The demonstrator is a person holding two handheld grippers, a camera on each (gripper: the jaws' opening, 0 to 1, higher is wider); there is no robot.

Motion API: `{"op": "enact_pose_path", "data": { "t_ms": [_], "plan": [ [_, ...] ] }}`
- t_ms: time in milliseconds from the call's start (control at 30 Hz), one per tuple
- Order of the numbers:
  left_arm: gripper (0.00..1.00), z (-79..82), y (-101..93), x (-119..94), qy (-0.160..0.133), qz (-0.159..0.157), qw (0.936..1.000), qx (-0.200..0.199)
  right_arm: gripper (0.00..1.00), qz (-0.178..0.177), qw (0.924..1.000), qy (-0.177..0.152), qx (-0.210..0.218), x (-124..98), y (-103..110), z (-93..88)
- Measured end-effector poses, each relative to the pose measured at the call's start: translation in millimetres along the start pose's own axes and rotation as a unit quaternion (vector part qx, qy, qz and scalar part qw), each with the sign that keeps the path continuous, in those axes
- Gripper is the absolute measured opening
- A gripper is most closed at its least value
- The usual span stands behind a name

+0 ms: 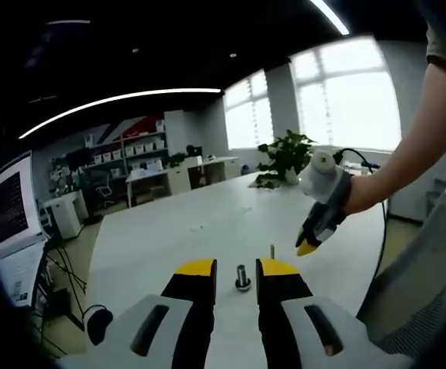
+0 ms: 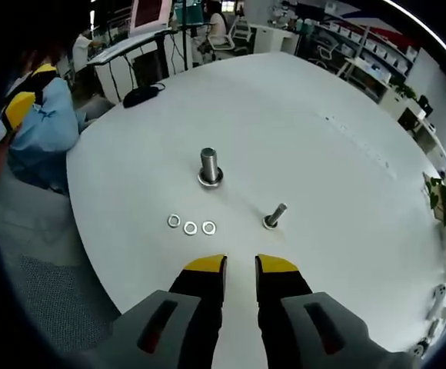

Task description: Place the washer onto the threaded stud by aligning its center hole with the stud, sliding it down to the base, and recovering from edge contact or off-axis alignment until the washer reaches the visible bottom stop.

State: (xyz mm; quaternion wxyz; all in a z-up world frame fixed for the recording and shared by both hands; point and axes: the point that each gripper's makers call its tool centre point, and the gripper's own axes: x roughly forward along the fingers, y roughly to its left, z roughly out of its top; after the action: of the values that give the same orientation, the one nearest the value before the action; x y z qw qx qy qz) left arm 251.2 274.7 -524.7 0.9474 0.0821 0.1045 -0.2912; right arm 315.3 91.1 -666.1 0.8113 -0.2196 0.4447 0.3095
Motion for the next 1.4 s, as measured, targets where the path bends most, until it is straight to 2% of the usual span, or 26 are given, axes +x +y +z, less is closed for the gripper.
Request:
{"op": "enact_pose_path", "data": {
  "t_ms": [367,700,1400],
  "plan": [
    [0.18,2.1,1.4,-0.9,-0.004,0.002,1.0000,-0.001,0.18,0.010,0.9999,0.001,-0.009,3.7,15.7,6.2],
    [0.18,3.4,2.9,-1.9,-0.008,0.004,0.9999,-0.007,0.18,0.019,0.9998,0.001,-0.003,12.8,21.2,10.7],
    [0.19,-2.9,8.2,-0.9,0.001,0.010,0.9997,-0.024,0.18,0.047,0.9983,0.032,-0.012,48.8,27.3,3.0]
  ]
}}
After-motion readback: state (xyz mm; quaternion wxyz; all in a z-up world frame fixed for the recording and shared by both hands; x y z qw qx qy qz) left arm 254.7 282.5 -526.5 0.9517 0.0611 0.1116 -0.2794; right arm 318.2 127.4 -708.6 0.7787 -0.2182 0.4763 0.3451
